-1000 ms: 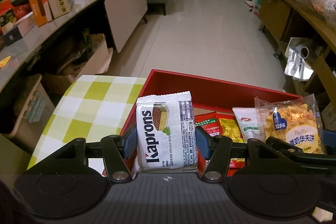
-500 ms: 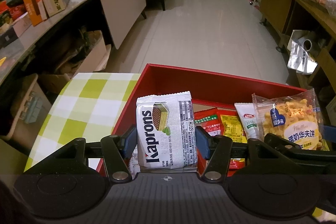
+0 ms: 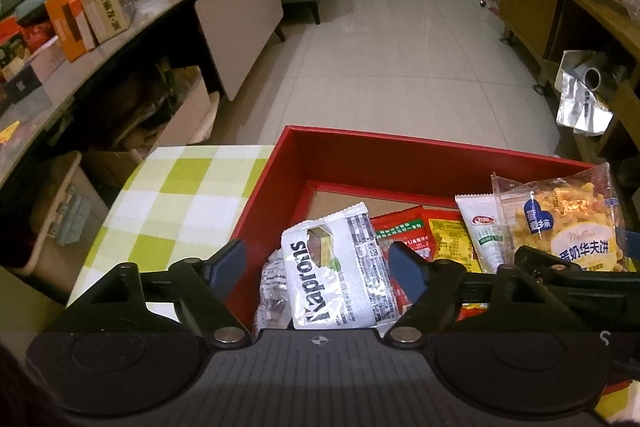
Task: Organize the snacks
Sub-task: 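Open both grippers to drop the Kaprons packet and waffle bag into the box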
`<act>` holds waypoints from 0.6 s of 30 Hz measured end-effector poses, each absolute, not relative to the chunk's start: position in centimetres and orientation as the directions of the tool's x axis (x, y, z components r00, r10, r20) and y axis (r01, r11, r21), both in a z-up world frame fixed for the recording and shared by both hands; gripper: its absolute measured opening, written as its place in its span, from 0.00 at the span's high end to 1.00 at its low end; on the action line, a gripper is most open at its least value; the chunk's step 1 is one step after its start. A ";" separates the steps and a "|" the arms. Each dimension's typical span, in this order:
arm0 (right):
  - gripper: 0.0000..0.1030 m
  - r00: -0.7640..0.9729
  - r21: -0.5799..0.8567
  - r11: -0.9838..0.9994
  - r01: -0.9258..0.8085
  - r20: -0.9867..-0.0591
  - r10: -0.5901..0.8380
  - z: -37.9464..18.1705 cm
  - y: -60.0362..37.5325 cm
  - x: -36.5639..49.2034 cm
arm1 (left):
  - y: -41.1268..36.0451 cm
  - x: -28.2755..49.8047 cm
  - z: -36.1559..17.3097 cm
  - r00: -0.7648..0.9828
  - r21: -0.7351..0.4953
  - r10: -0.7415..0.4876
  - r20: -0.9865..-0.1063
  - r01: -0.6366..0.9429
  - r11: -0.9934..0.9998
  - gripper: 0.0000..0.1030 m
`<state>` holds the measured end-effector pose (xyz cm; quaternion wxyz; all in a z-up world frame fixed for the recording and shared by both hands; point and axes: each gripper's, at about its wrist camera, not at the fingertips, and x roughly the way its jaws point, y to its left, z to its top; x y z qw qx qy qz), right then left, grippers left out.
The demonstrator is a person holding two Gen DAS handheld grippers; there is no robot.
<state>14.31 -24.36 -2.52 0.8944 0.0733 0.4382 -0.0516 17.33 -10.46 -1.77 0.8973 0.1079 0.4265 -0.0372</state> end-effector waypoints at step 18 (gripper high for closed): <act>0.06 0.640 0.103 0.980 0.170 -0.768 -0.030 -1.4 -24.8 14.1 | -9.6 17.6 -0.5 0.631 0.099 -0.021 -0.776 0.154 0.983 0.14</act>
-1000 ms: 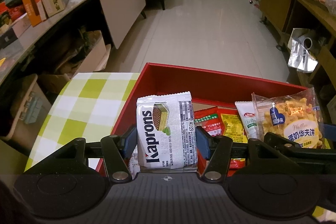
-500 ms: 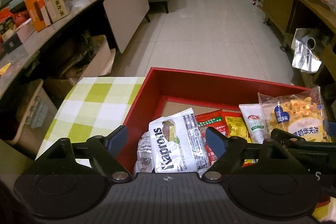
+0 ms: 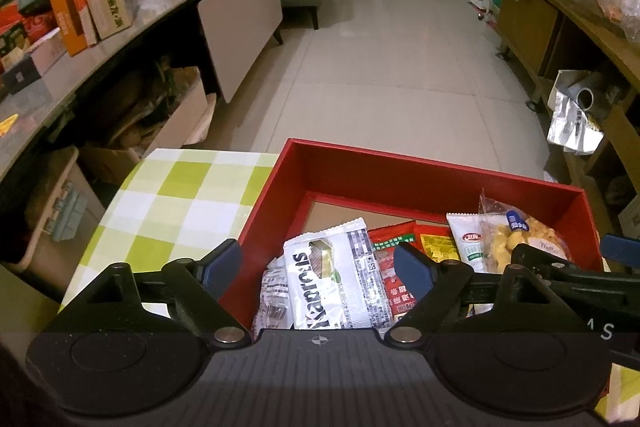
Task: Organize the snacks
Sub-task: 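Open both grippers to drop the Kaprons packet and waffle bag into the box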
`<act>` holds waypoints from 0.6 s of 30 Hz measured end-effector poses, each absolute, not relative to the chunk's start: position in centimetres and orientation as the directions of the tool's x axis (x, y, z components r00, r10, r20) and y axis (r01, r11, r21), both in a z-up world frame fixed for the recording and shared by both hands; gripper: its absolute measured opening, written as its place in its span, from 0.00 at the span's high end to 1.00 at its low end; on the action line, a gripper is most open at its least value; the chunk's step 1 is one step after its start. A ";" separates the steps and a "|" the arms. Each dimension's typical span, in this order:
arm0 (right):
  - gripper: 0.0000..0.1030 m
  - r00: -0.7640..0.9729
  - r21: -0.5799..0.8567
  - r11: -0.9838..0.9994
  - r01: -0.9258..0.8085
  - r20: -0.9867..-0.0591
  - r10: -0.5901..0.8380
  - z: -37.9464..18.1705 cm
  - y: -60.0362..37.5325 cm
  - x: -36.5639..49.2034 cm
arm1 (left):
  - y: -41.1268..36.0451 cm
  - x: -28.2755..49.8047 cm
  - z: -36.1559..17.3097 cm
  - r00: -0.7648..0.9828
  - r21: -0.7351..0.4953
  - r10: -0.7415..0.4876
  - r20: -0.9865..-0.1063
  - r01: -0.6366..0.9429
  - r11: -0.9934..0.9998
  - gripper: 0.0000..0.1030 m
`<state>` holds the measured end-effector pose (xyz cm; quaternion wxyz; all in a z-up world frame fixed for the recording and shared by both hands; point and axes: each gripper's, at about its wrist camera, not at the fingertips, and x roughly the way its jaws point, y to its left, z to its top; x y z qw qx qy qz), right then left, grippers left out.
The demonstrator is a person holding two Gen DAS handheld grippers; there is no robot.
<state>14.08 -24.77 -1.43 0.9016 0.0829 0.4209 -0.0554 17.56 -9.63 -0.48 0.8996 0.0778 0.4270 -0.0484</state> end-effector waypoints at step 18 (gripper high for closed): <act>0.05 0.621 0.046 0.995 0.087 -0.784 -0.018 1.1 -22.9 5.6 | -6.2 11.2 -0.9 0.467 -0.039 -0.210 -0.859 0.349 0.936 0.13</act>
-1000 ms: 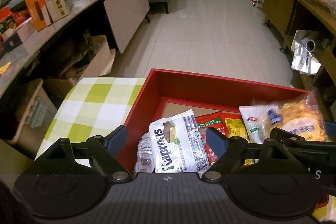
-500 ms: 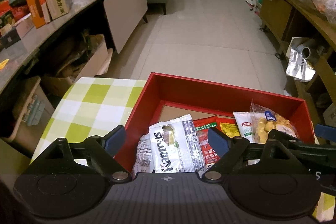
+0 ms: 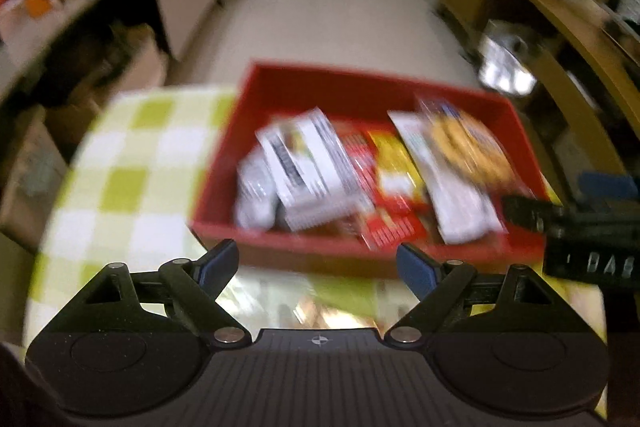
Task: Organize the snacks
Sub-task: 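Open both grippers to drop the Kaprons packet and waffle bag into the box, then grasp the gold packet with the left gripper while the right gripper grasps the sausage tray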
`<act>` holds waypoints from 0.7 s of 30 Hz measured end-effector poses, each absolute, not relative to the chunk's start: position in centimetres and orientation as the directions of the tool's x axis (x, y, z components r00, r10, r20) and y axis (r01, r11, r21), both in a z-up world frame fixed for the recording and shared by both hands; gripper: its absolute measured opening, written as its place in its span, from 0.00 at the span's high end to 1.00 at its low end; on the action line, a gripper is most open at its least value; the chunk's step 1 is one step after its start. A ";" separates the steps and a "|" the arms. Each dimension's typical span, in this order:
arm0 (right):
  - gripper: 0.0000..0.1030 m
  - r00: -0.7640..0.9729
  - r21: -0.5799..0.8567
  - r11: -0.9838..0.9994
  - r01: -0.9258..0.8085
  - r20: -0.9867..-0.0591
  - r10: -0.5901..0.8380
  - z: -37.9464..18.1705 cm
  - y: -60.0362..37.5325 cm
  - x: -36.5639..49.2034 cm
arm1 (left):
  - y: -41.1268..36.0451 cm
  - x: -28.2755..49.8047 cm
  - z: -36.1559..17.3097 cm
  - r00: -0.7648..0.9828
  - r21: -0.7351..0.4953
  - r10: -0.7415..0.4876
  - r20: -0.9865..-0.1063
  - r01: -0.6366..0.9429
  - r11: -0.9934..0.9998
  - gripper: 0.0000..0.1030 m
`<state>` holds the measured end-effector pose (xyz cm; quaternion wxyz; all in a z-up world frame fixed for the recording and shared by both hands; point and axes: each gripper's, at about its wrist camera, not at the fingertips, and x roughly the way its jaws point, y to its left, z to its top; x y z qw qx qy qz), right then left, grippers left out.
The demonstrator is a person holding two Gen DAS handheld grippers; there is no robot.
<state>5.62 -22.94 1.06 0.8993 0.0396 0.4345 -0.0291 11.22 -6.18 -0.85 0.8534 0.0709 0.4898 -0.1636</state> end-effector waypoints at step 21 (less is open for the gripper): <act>0.04 0.540 0.147 0.987 0.060 -0.837 0.092 -0.5 -23.9 0.8 | -7.8 11.0 -8.2 0.161 -0.163 -0.349 -0.923 0.658 0.735 0.09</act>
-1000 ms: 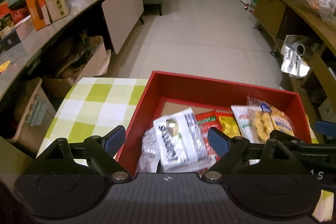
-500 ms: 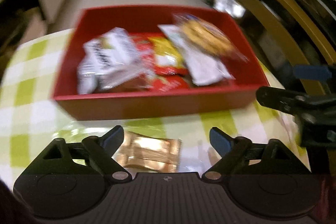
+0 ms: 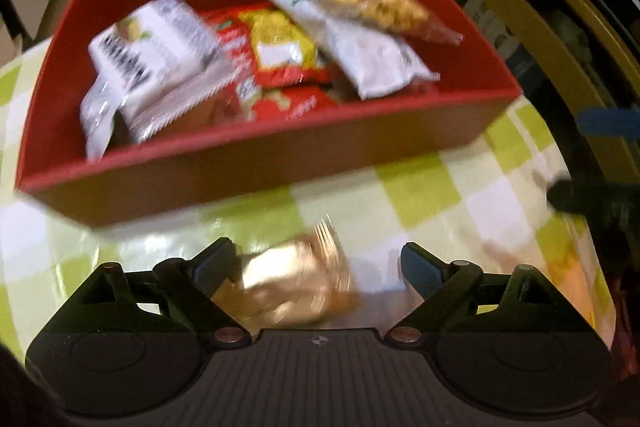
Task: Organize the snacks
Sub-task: 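Grasp the gold packet with the left gripper while the right gripper grasps the sausage tray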
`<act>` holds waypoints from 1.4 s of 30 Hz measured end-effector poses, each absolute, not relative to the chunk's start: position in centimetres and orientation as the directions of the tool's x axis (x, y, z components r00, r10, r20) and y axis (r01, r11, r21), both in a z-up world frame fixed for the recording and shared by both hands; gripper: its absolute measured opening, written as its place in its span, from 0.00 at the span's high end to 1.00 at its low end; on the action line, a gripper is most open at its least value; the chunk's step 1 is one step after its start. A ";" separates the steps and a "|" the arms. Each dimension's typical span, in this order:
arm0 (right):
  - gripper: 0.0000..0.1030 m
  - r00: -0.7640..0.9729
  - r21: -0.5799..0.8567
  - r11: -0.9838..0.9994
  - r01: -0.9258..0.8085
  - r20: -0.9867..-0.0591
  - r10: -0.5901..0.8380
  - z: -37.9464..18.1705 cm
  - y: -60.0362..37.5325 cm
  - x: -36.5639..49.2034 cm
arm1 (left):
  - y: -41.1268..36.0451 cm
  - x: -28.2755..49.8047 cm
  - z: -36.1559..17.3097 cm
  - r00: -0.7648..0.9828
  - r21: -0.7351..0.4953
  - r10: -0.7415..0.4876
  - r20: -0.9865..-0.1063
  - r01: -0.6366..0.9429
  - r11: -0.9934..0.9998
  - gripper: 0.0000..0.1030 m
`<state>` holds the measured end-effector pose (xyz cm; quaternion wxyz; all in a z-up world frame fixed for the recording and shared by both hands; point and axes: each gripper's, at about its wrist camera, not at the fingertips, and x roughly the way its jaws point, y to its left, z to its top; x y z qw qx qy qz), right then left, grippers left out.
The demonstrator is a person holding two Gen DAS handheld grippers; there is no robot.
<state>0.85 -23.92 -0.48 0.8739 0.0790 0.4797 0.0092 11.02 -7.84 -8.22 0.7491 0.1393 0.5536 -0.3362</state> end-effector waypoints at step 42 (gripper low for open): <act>0.04 0.391 0.178 0.971 -0.158 -0.892 0.227 -3.2 -16.8 0.6 | 1.0 5.6 -5.5 0.253 -0.034 -0.116 -0.961 0.306 0.951 0.54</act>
